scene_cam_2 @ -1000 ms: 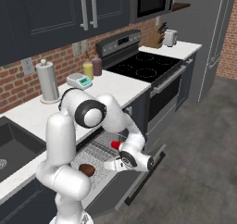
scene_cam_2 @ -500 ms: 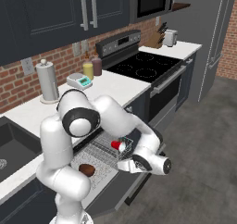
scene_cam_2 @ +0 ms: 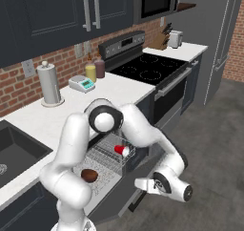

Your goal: Pick up the cup and bowl from the counter, place them in the dishwasher, and close the dishwasher door.

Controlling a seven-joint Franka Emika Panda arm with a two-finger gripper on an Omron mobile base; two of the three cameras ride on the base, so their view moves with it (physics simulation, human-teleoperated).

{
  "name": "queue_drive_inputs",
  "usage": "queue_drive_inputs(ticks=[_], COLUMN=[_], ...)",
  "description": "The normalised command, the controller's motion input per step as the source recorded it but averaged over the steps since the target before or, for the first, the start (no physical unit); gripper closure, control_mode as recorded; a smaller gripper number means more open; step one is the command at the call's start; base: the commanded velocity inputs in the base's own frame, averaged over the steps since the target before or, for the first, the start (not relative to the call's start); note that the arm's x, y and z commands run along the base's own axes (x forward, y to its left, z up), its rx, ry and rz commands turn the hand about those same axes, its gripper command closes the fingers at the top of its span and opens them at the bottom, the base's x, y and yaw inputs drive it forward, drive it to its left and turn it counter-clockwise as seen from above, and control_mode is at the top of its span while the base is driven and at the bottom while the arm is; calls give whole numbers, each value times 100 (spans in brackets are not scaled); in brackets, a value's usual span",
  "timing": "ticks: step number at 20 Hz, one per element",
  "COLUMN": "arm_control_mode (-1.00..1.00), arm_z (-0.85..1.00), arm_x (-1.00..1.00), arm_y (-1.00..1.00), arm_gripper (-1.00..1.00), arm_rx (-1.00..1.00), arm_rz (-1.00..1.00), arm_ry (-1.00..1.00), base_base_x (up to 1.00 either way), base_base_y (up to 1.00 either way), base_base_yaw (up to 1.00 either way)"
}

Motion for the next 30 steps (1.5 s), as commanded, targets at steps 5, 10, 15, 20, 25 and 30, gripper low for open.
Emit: queue_drive_inputs(ticks=[5,10,15,20,25,30], arm_control_mode=[-100,-100,-100,-100,-100,-100], arm_z=[-85,-100,-93,-72,-46,-35], arm_x=[-7,2,30,51,63,62], arm_y=[-100,-66,-7,12,39,46], arm_gripper=[-100,-100,-100,-100,-100,-100], arm_rx=[31,34,26,20,15,9], arm_rz=[-2,0,0,1,1,1], arm_ry=[9,11,13,14,14,13], base_base_x=[0,0,0,0,0,0], base_base_y=[0,0,0,0,0,0], base_base_yaw=[0,0,0,0,0,0])
